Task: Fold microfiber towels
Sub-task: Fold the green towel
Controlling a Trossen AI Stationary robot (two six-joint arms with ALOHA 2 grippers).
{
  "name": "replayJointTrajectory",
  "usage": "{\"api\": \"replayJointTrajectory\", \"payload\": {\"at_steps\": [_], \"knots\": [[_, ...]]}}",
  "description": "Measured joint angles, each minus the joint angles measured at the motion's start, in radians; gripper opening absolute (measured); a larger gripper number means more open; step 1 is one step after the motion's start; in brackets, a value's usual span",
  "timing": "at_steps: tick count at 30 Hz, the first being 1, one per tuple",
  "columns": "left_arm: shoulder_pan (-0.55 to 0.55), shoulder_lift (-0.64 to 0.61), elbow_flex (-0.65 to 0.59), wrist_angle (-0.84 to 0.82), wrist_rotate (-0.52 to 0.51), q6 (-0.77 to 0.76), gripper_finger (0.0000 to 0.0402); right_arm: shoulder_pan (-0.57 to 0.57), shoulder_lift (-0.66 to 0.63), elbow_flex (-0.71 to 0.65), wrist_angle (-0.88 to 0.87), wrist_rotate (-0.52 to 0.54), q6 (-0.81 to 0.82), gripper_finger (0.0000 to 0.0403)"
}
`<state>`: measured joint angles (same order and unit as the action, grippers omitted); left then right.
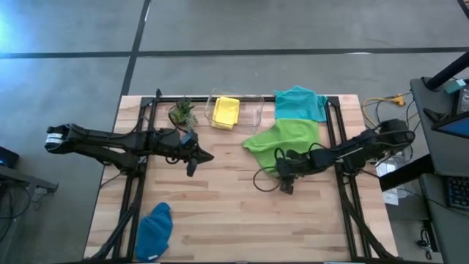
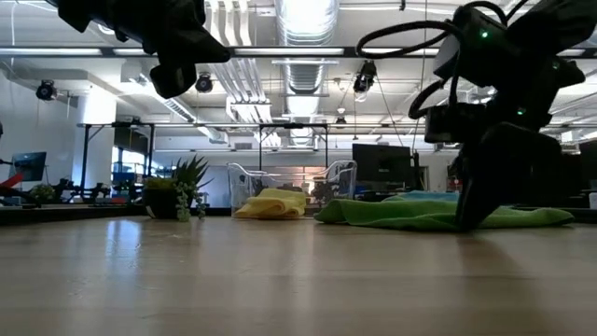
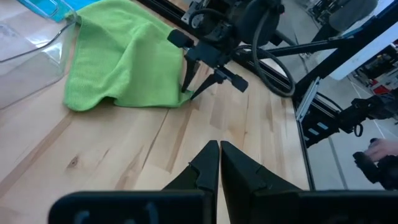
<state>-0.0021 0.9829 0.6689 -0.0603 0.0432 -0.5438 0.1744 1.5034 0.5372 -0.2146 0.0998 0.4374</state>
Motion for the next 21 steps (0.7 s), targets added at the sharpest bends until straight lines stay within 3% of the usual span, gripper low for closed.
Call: {"api": "replayJointTrajectory", "payload": {"at_steps": [4, 11, 16, 21], "knots": [[0.000, -0.002, 0.000, 0.003, 0.005, 0.000, 0.0000, 0.001, -0.034, 0.047, -0.068, -0.049, 0.007, 0.0025], [0.000, -0.001, -0.002, 0.024, 0.005, 0.026, 0.0000, 0.004, -0.210, 0.226, -0.240, -0.061, -0.003, 0.0009], [0.000, 0.049, -0.007, 0.090, 0.005, 0.304, 0.0000, 0.004, -0.289, 0.329, -0.369, -0.048, -0.035, 0.0009], [0.007, 0.214, -0.006, 0.182, 0.010, 0.521, 0.0005, 0.004, -0.290, 0.380, -0.468, -0.026, -0.036, 0.0009]]}}
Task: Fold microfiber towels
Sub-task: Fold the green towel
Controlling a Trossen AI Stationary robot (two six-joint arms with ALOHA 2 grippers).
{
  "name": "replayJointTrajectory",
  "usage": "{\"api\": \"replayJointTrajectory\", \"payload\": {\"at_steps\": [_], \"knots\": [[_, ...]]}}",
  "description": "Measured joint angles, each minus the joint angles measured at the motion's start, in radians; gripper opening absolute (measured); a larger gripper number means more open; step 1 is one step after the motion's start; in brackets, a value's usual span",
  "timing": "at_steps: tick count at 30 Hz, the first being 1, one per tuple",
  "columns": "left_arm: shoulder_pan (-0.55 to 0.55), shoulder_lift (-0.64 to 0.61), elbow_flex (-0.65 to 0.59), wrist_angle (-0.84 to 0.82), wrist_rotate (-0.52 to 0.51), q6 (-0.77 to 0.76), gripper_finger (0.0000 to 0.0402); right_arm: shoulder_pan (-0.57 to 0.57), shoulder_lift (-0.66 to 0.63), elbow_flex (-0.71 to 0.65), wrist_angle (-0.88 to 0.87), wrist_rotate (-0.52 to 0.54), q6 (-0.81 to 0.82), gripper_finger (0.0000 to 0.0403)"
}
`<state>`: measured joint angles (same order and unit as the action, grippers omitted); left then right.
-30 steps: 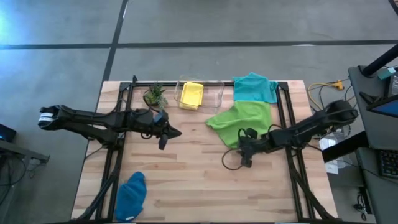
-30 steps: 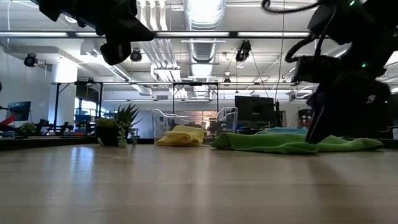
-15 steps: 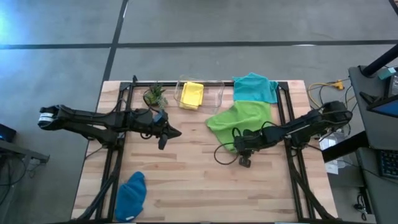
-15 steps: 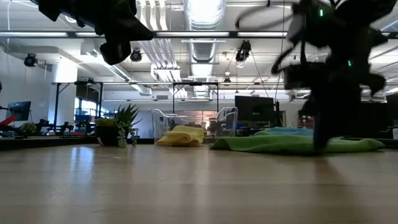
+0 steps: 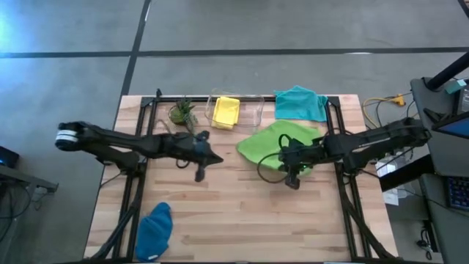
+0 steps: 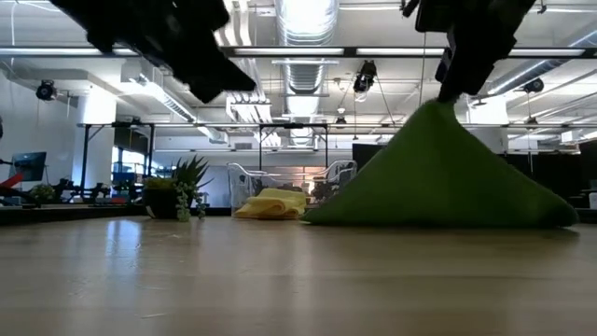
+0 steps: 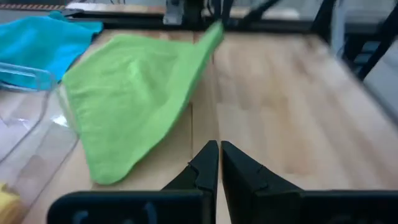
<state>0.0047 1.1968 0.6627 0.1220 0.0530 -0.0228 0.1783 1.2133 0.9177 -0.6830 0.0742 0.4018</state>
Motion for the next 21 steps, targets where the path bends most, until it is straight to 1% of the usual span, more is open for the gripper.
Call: {"api": "replayJointTrajectory", "payload": {"at_steps": [2, 4, 7, 8, 12, 15, 18, 21], "knots": [[0.000, 0.092, 0.008, 0.072, 0.002, 0.028, 0.0021, 0.000, -0.001, 0.009, 0.001, 0.001, 0.006, 0.0009], [0.000, 0.182, 0.013, 0.187, 0.005, 0.048, 0.0044, 0.000, 0.001, 0.010, 0.005, 0.002, 0.025, 0.0009], [0.000, 0.295, 0.042, 0.348, 0.006, 0.063, 0.0089, 0.000, 0.000, 0.020, 0.013, 0.003, 0.062, 0.0009], [0.002, 0.326, 0.060, 0.376, 0.007, 0.064, 0.0106, 0.000, 0.000, 0.023, 0.010, 0.004, 0.066, 0.0009], [0.001, 0.440, 0.160, 0.389, 0.007, 0.077, 0.0167, 0.000, 0.000, 0.030, 0.013, 0.005, 0.080, 0.0009], [-0.002, 0.513, 0.227, 0.384, 0.008, 0.096, 0.0202, 0.000, 0.000, 0.038, 0.012, 0.005, 0.092, 0.0009], [-0.003, 0.574, 0.280, 0.377, -0.002, 0.117, 0.0224, 0.000, 0.000, 0.048, 0.014, 0.005, 0.096, 0.0009], [-0.002, 0.621, 0.337, 0.310, -0.042, 0.119, 0.0230, 0.000, 0.000, 0.062, 0.015, 0.005, 0.099, 0.0009]]}}
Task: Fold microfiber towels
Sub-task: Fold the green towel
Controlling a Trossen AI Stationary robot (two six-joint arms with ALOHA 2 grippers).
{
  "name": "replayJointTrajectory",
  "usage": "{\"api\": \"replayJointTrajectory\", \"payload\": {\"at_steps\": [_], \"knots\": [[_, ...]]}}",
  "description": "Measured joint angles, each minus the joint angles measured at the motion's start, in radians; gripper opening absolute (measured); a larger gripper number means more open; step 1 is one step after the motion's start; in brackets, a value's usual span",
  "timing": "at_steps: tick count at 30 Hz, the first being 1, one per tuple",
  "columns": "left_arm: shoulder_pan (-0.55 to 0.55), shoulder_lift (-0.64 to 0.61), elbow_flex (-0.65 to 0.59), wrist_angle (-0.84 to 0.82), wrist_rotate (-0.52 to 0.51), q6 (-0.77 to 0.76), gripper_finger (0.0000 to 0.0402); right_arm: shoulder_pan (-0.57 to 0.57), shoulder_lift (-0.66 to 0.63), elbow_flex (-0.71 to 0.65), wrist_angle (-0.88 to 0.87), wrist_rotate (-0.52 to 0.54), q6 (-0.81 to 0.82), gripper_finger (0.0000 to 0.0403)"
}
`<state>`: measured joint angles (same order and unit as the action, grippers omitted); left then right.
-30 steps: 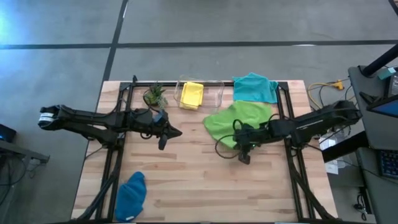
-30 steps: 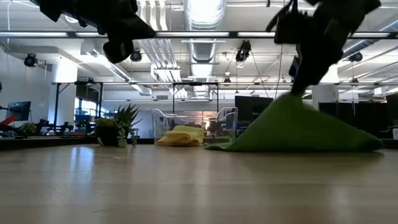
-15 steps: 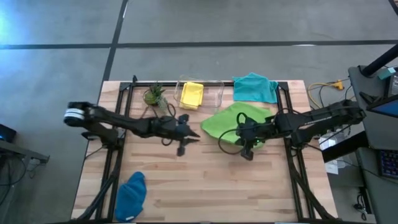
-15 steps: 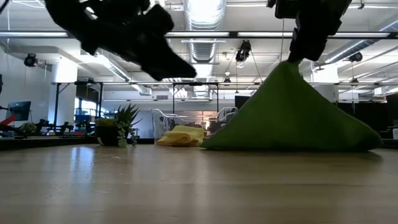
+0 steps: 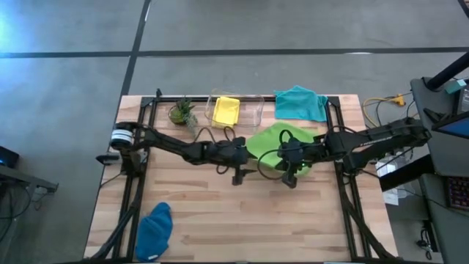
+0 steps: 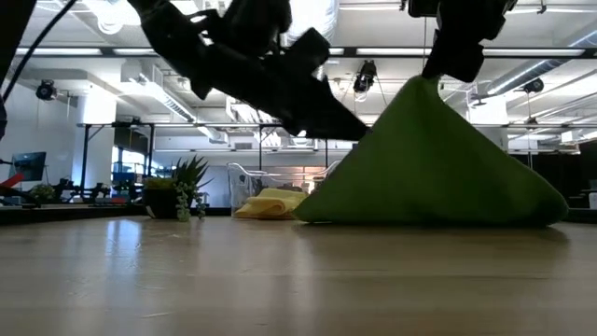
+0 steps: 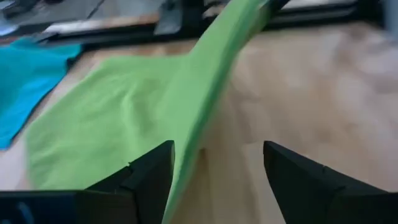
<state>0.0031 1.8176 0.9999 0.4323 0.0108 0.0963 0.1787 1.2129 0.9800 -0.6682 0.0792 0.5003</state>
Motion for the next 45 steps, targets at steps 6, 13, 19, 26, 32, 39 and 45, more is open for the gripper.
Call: {"api": "replayJointTrajectory", "payload": {"at_steps": [6, 13, 19, 26, 32, 39, 45], "knots": [[0.010, 0.030, 0.036, -0.170, -0.179, 0.000, 0.0230, 0.006, -0.001, 0.035, -0.011, -0.008, 0.018, 0.0009], [0.043, 0.019, 0.001, -0.273, -0.208, -0.001, 0.0230, 0.037, -0.001, 0.063, -0.039, -0.008, 0.020, 0.0009], [0.065, 0.020, -0.049, -0.293, -0.208, -0.010, 0.0230, 0.058, -0.001, 0.063, -0.039, -0.008, 0.024, 0.0009], [0.065, 0.020, -0.094, -0.295, -0.207, -0.012, 0.0187, 0.066, -0.001, 0.061, -0.039, -0.008, 0.024, 0.0009], [0.065, 0.018, -0.097, -0.322, -0.176, -0.013, 0.0068, 0.066, -0.001, 0.061, -0.044, -0.008, 0.023, 0.0009], [0.062, -0.094, -0.100, -0.483, -0.169, -0.037, 0.0004, 0.065, -0.013, 0.061, -0.201, 0.046, -0.036, 0.0009], [0.063, -0.333, -0.099, -0.595, -0.210, -0.029, 0.0001, 0.019, -0.060, 0.059, -0.294, 0.152, -0.156, 0.0009]]}}
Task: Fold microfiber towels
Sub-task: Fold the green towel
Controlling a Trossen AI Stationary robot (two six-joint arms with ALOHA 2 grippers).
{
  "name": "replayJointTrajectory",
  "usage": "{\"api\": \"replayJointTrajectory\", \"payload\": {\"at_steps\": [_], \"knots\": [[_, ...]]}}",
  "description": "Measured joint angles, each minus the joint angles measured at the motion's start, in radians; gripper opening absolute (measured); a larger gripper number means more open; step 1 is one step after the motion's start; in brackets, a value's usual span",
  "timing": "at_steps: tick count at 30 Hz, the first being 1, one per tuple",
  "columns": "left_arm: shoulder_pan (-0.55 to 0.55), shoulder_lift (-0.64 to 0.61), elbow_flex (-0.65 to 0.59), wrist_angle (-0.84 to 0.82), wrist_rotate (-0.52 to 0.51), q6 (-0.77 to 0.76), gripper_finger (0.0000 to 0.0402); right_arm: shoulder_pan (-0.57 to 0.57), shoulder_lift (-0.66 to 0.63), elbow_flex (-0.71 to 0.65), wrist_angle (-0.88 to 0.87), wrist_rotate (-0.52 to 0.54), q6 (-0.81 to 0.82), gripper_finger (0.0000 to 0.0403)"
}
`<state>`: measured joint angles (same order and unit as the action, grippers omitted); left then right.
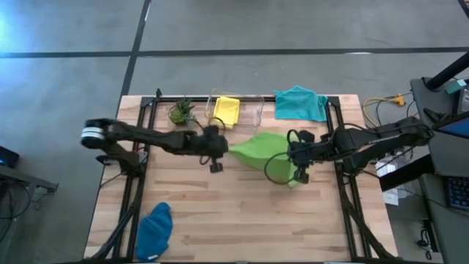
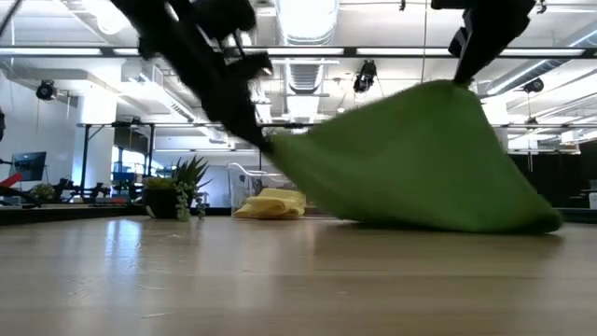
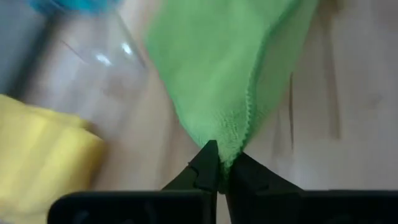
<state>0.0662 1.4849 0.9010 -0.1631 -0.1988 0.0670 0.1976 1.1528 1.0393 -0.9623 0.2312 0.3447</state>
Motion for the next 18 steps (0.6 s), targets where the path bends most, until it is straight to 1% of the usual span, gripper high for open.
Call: {"api": "replayJointTrajectory", "payload": {"at_steps": [3, 5, 8, 12, 15, 18], "knots": [[0.000, -0.120, 0.004, -0.022, -0.054, 0.006, 0.0001, -0.043, -0.037, 0.000, 0.000, 0.060, -0.064, 0.0009], [0.000, -0.184, 0.018, -0.022, -0.102, 0.044, 0.0000, -0.078, -0.067, 0.000, 0.005, 0.103, -0.113, 0.0009], [0.005, -0.239, 0.079, -0.055, -0.168, 0.084, 0.0000, -0.140, -0.112, 0.019, 0.005, 0.142, -0.179, 0.0009], [0.024, -0.247, 0.219, -0.174, -0.204, 0.109, 0.0000, -0.194, -0.148, 0.108, 0.000, 0.170, -0.251, 0.0009], [0.033, -0.219, 0.324, -0.274, -0.215, 0.108, 0.0000, -0.197, -0.150, 0.204, -0.008, 0.217, -0.300, 0.0009], [0.031, -0.185, 0.401, -0.358, -0.222, 0.082, 0.0000, -0.185, -0.138, 0.293, -0.031, 0.235, -0.293, 0.0008]]}}
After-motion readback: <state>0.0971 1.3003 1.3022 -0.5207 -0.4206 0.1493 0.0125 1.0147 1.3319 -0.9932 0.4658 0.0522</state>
